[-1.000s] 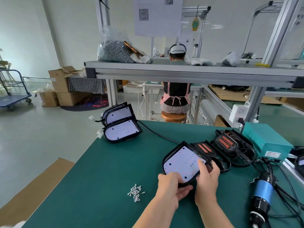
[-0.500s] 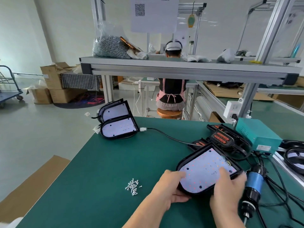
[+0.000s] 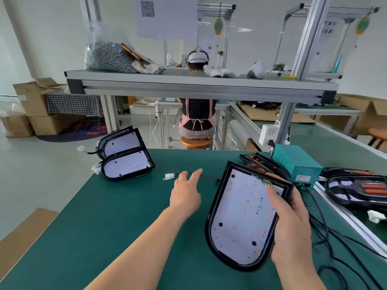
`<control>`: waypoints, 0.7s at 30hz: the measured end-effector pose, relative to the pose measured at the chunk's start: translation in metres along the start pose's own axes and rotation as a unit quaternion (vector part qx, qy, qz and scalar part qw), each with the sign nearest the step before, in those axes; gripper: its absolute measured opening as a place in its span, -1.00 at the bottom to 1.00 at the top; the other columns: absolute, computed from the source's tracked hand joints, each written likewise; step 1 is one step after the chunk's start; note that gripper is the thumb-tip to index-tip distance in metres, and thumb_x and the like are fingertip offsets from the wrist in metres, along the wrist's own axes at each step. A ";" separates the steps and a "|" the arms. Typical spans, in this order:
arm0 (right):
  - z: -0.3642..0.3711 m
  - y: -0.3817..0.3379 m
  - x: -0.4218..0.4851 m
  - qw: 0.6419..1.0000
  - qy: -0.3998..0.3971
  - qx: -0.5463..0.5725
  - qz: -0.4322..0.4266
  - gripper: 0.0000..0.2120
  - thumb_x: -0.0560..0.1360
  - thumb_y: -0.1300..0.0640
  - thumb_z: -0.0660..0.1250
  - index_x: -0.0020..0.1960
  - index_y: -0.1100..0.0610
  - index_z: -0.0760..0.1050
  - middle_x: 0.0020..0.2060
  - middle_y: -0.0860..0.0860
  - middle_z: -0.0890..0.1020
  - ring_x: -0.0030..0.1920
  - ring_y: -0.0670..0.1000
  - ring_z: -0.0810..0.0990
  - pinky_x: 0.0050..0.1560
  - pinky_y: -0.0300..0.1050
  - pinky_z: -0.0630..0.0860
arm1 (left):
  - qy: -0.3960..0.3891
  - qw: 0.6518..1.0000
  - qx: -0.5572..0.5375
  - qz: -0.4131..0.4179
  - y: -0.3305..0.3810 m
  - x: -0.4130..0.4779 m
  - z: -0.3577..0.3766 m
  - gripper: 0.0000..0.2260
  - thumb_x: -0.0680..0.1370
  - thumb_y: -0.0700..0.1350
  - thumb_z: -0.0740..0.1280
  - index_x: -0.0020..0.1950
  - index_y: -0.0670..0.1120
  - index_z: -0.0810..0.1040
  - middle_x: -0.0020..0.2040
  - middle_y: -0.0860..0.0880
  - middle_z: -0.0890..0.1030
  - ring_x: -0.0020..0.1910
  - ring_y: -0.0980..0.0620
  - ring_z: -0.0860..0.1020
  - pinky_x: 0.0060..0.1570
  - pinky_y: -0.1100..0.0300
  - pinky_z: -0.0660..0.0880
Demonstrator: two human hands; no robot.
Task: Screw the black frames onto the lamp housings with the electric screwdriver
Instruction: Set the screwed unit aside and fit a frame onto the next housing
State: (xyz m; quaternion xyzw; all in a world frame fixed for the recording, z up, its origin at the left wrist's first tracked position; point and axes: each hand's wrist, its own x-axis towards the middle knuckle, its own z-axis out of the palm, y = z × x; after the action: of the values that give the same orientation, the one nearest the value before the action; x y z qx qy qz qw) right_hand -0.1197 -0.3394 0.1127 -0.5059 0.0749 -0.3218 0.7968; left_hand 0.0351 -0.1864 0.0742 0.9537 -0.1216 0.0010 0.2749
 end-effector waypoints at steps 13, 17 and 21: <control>-0.001 -0.040 -0.008 0.966 -0.223 0.119 0.056 -0.31 0.29 -0.04 0.60 0.38 0.08 0.55 0.16 0.16 0.67 0.10 0.18 0.70 -0.07 0.00 0.64 | -0.014 0.999 0.027 0.013 0.007 0.036 -0.014 -0.67 0.63 -0.01 0.27 0.40 0.08 0.45 0.54 -0.17 0.21 0.52 -0.20 0.20 0.46 -0.06 0.24; -0.002 -0.030 0.000 0.971 -0.189 0.127 0.067 -0.57 0.49 0.12 0.36 0.35 0.08 0.56 0.16 0.18 0.68 0.10 0.18 0.70 -0.05 0.02 0.65 | 0.003 0.997 -0.077 0.015 0.007 0.040 -0.016 -0.83 0.68 -0.03 0.09 -0.05 -0.07 0.34 -0.19 -0.04 0.50 -0.19 -0.13 0.43 -0.18 0.04 0.37; 0.001 -0.019 0.004 0.976 -0.149 0.142 0.074 -0.59 0.47 0.12 0.35 0.32 0.09 0.59 0.12 0.17 0.70 0.06 0.17 0.71 -0.07 0.06 0.65 | -0.085 0.994 -0.042 0.059 0.005 0.039 -0.004 -0.81 0.66 0.07 0.19 0.17 -0.01 0.32 0.00 -0.02 0.54 -0.05 -0.09 0.50 -0.06 0.02 0.42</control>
State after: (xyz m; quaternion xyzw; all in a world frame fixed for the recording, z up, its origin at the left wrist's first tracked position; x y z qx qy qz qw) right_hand -0.1242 -0.3464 0.1297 -0.4228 -0.0537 -0.1907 0.8843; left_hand 0.0722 -0.1976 0.0833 0.9292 -0.2004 -0.0689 0.3027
